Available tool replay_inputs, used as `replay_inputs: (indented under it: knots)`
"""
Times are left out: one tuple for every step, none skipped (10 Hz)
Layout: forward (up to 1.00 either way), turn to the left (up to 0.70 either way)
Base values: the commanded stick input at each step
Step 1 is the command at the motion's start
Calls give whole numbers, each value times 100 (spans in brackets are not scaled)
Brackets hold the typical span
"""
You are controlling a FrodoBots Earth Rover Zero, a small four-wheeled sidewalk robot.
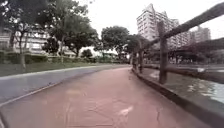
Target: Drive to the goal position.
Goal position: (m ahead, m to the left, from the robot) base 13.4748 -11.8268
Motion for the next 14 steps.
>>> replay_inputs:
  knots:
    - [100,0]
    - [100,0]
    - [100,0]
    - [100,0]
    - [100,0]
    - [100,0]
    - [100,0]
    - [100,0]
    - [100,0]
    - [100,0]
    - [100,0]
    - [100,0]
    - [100,0]
    - [100,0]
